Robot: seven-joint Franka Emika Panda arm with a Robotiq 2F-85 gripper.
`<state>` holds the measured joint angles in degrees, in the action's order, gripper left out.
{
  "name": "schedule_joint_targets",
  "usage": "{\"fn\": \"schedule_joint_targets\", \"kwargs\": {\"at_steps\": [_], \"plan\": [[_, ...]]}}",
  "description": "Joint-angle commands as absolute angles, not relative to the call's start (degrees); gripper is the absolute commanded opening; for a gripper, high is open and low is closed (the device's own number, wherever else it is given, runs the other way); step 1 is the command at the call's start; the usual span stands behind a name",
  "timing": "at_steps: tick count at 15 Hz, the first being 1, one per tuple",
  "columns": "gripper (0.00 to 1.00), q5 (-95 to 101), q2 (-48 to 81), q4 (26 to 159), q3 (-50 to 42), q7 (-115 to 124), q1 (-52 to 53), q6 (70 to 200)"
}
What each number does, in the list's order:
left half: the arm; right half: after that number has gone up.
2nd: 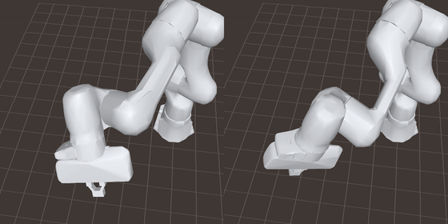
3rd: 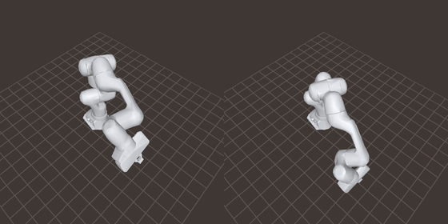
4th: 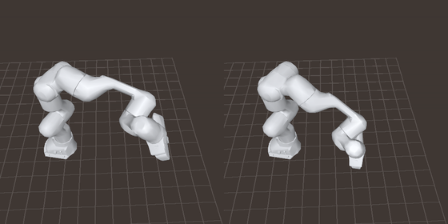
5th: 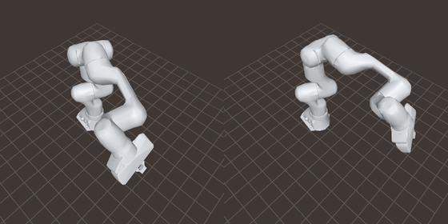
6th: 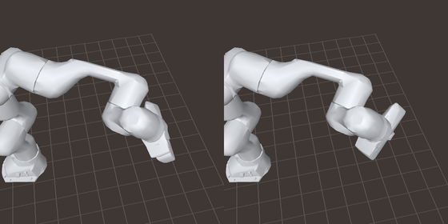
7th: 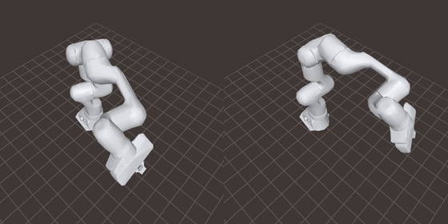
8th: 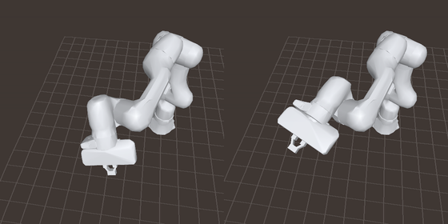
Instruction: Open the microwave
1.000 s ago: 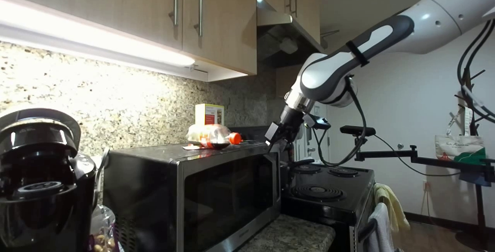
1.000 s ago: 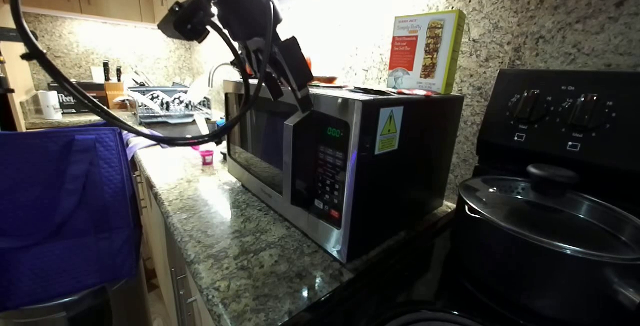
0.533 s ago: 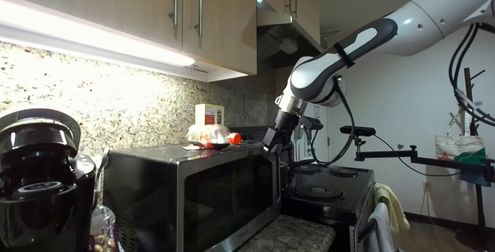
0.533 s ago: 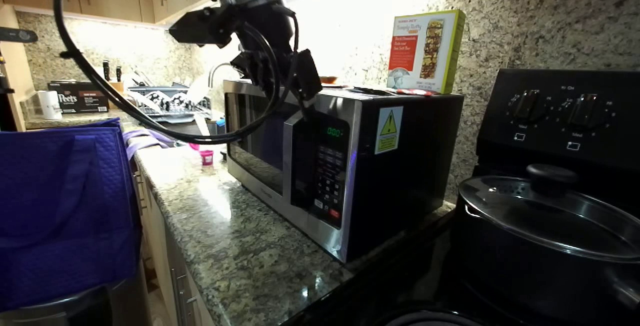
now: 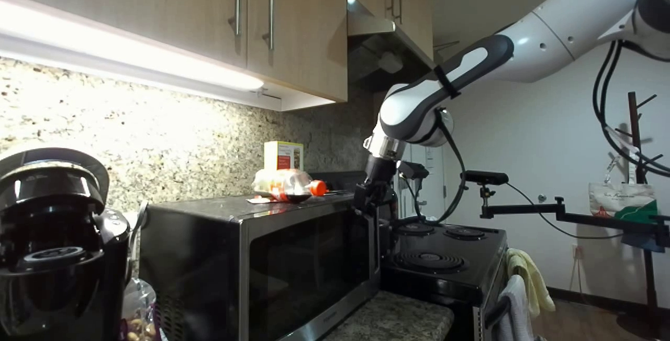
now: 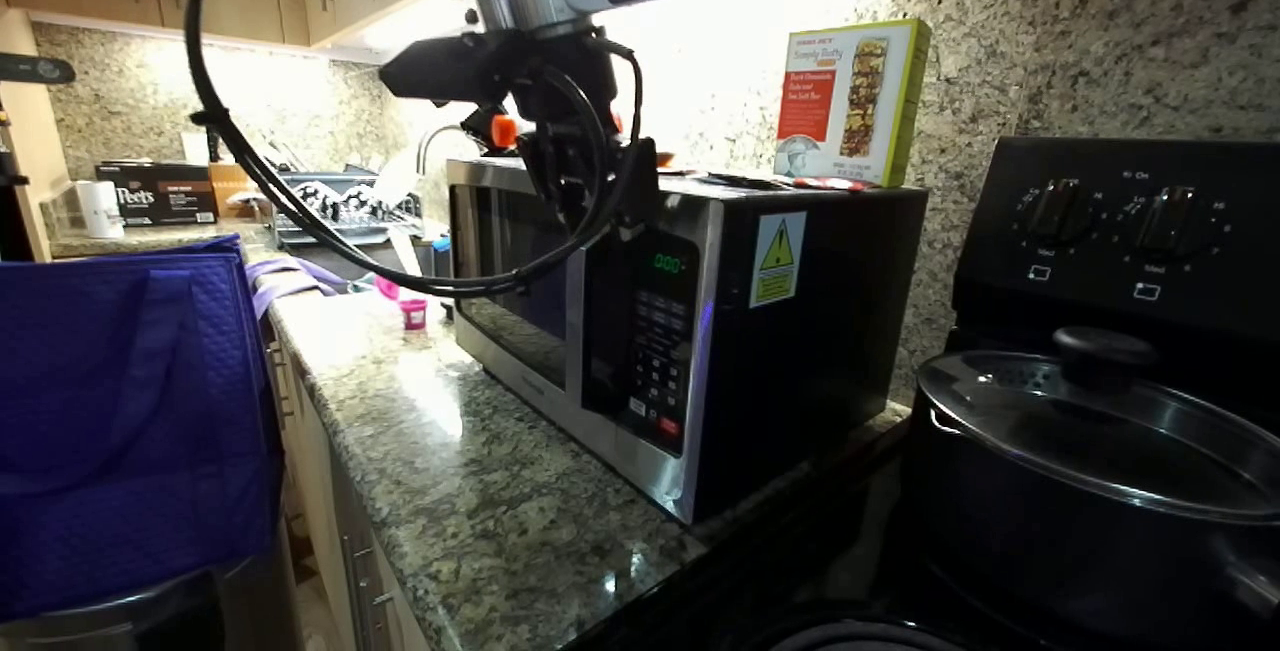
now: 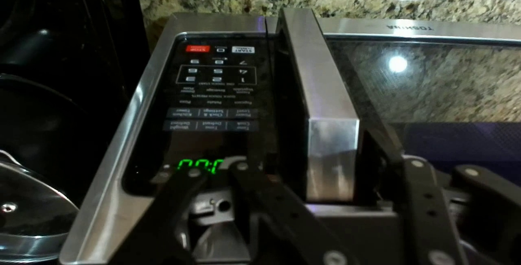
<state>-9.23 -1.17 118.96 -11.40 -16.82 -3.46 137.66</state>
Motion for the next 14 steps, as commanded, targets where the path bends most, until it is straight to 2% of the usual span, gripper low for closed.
{"fn": "schedule_joint_targets", "kwargs": {"at_steps": [1,5,14], "plan": [[0.34,-10.9,0.2,116.7,-10.1,-19.8,-5.0,136.0],[0.1,-11.0,-1.6,118.3,-9.8,-19.9,-5.3,136.7],[0.08,-4.9,-8.5,126.8,-8.8,-11.3,-5.2,142.3]]}}
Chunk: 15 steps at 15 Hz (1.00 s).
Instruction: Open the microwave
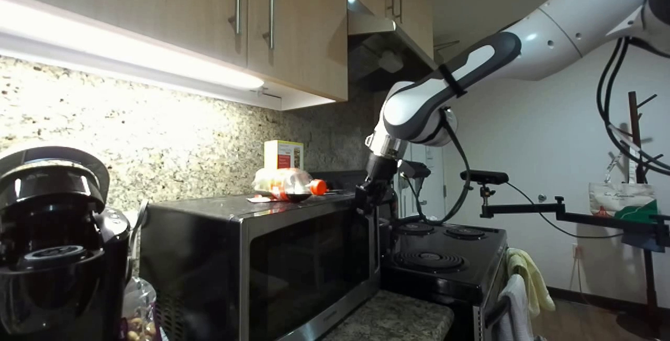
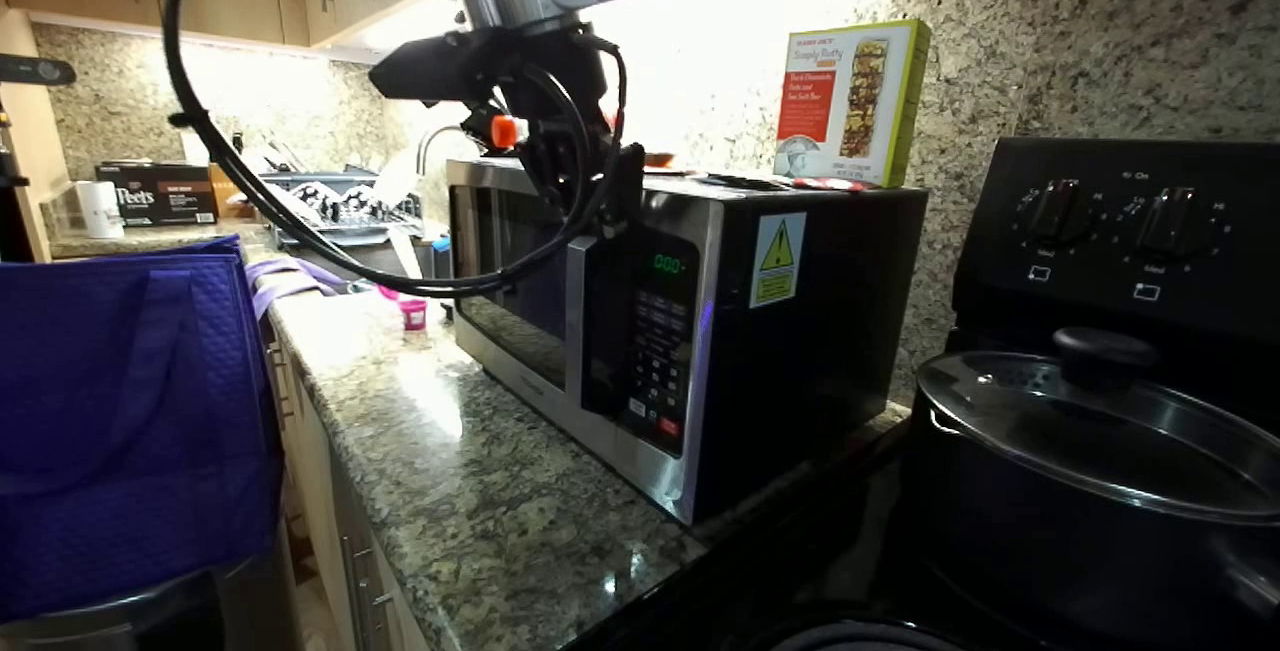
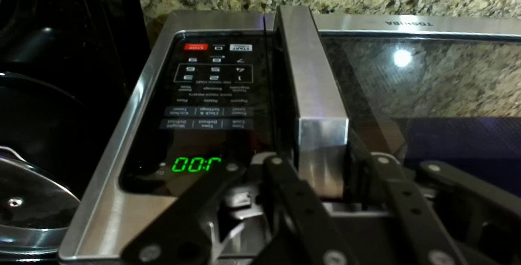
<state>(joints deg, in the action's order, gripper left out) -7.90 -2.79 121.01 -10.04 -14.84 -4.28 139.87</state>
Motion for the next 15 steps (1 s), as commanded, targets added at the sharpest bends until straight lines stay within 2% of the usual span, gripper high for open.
{"fn": "schedule_joint_targets", "kwargs": {"at_steps": [1,8,9,11,15], "plan": [[0.08,-3.8,-9.9,128.3,-8.5,-9.9,-5.2,143.2],[0.08,-2.5,-16.2,135.0,-8.0,-7.3,-5.0,147.3],[0.58,-2.9,-16.6,135.4,-8.1,-8.3,-4.7,147.9],[0.64,-3.1,-15.9,135.0,-8.4,-8.7,-4.7,148.4],[0.89,-6.5,-13.5,133.6,-10.1,-11.3,-3.6,148.5]]}}
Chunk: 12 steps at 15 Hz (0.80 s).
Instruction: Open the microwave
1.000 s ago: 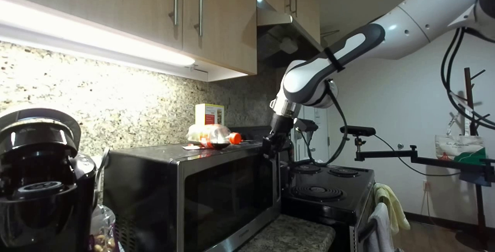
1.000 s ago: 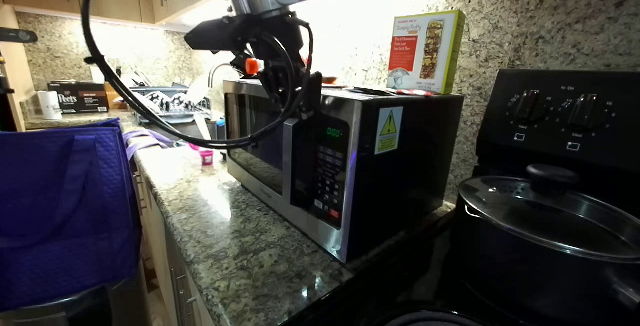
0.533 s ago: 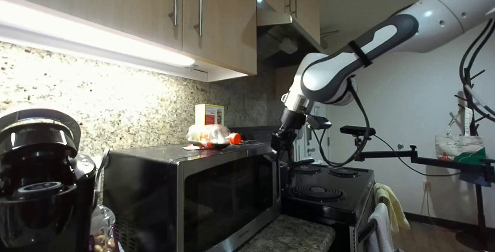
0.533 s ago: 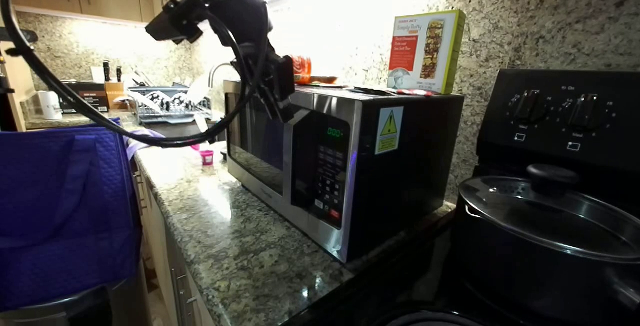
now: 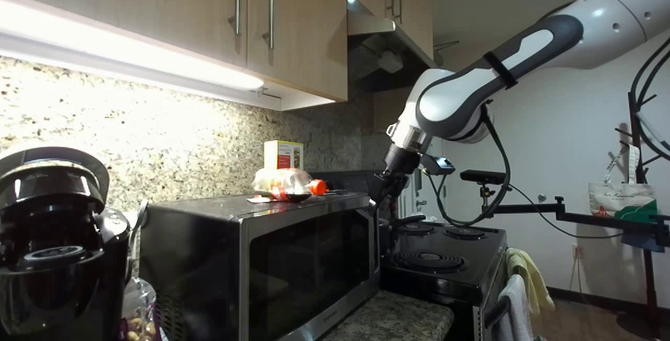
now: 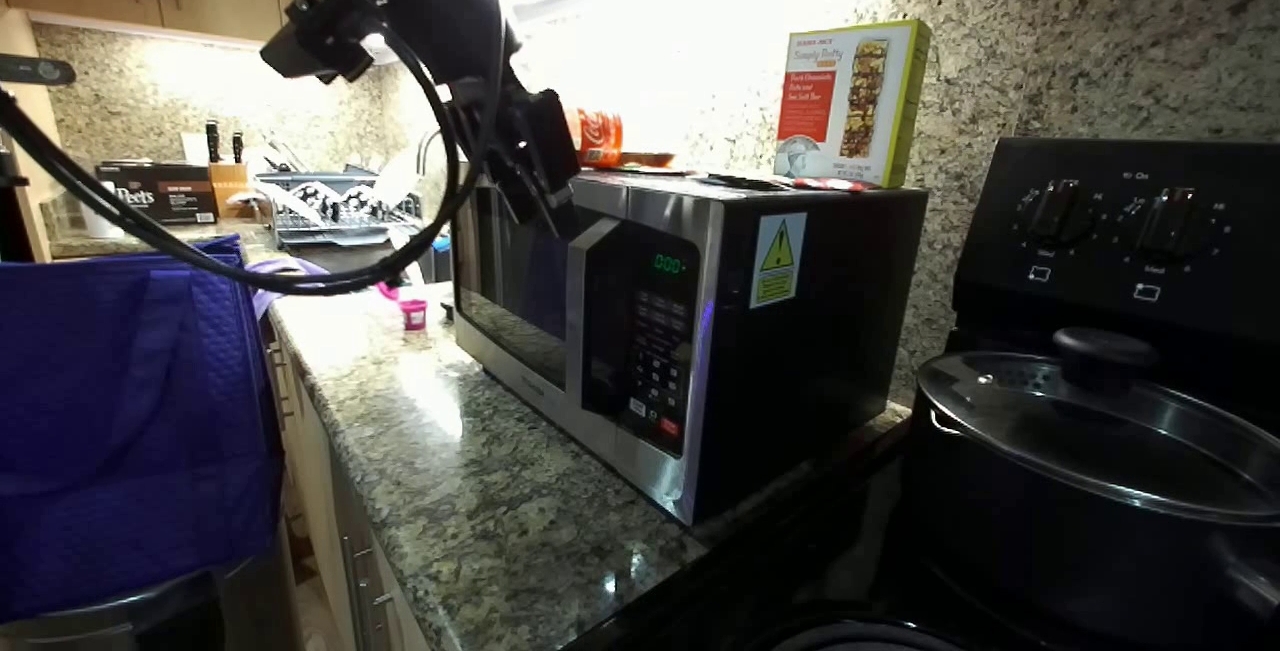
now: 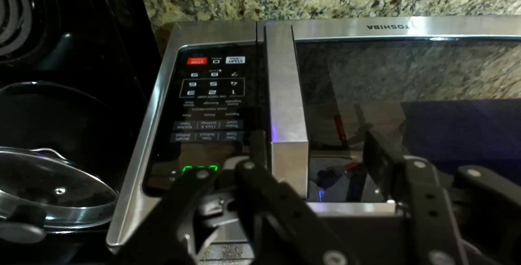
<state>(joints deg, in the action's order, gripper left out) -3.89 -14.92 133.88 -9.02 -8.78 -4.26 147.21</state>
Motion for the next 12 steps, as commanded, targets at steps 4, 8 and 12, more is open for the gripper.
{"fn": "schedule_joint_targets", "kwargs": {"at_steps": [4,8,12], "plan": [[1.0,-12.0,-11.1,133.1,-12.1,-16.1,-2.3,150.8],[1.0,-16.5,-7.9,131.9,-13.0,-21.9,-1.2,154.9],[1.0,-22.6,-5.5,130.3,-13.6,-26.4,-0.1,155.6]]}}
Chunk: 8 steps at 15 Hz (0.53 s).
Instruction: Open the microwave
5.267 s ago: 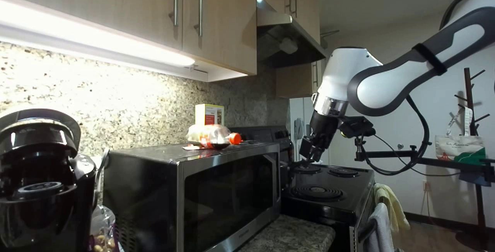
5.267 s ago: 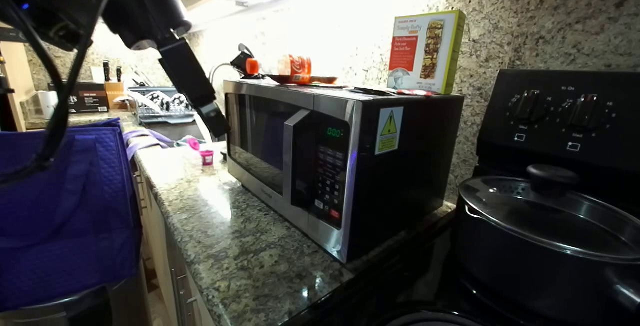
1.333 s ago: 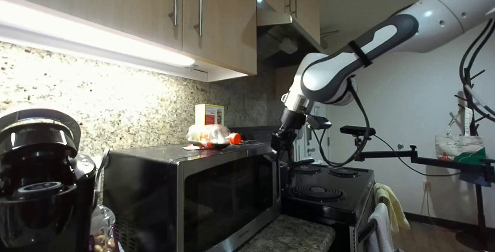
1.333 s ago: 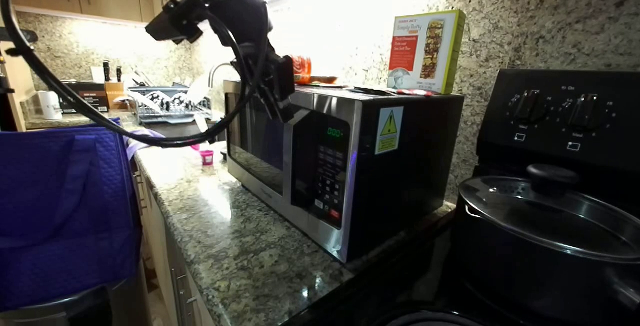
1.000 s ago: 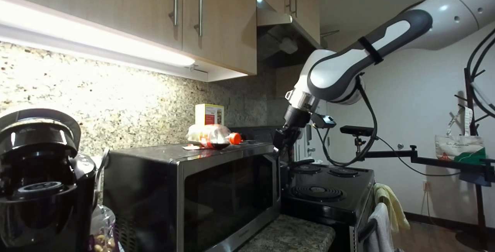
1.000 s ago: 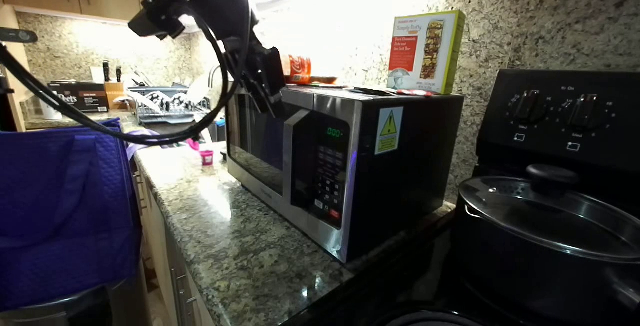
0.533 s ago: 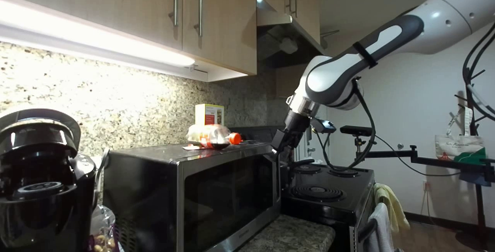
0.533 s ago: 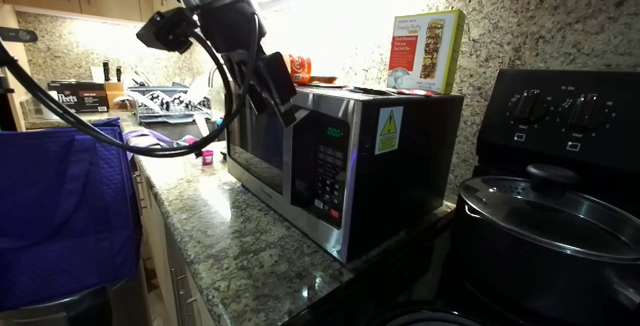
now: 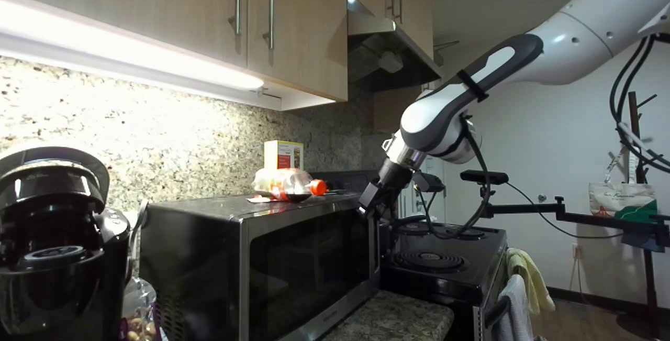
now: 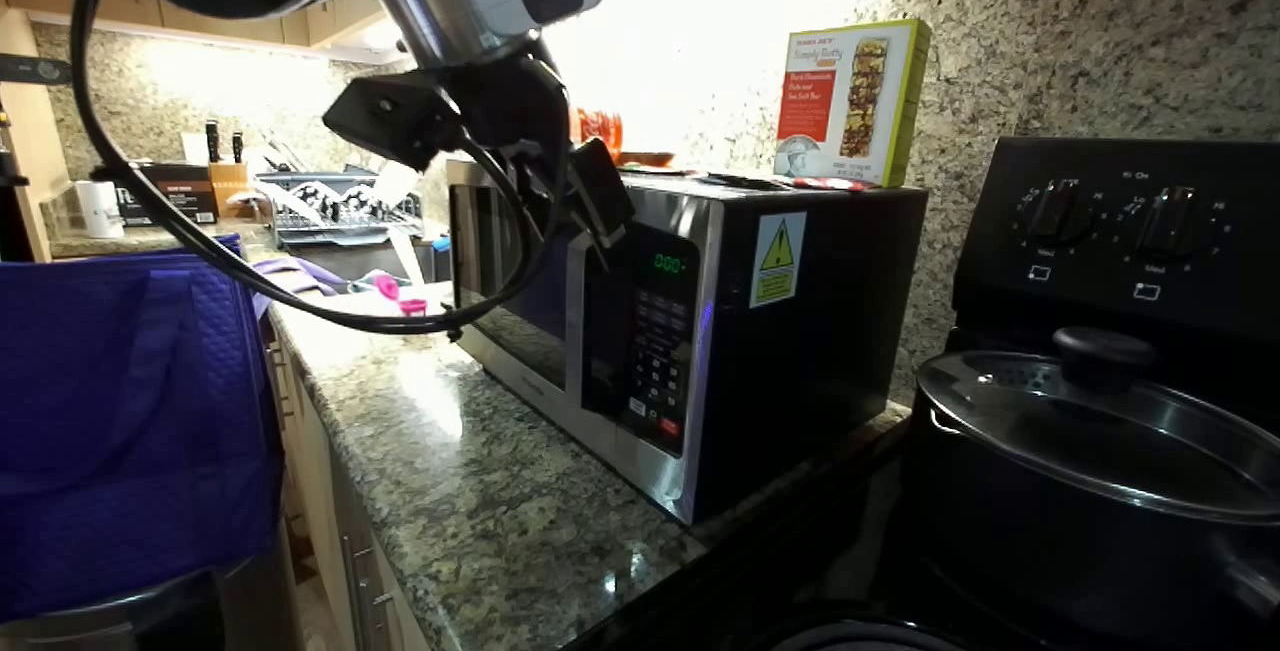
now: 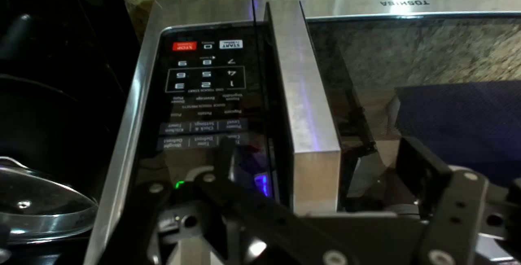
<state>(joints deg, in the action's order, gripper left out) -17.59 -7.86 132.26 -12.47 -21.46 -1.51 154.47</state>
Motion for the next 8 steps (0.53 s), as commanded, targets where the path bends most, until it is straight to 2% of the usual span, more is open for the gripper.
{"fn": "schedule_joint_targets", "kwargs": {"at_steps": [1,2,3,5,8], "plan": [[1.0,-24.4,-5.0,129.8,-13.7,-27.7,0.1,155.2],[1.0,-26.6,-4.7,129.2,-13.9,-28.8,0.4,154.4],[0.76,-28.2,-4.4,128.9,-14.1,-29.2,0.5,153.8],[0.68,-31.6,-3.9,128.5,-14.3,-30.8,0.5,153.2],[0.47,-34.7,-3.9,128.7,-14.6,-32.7,0.4,153.1]]}}
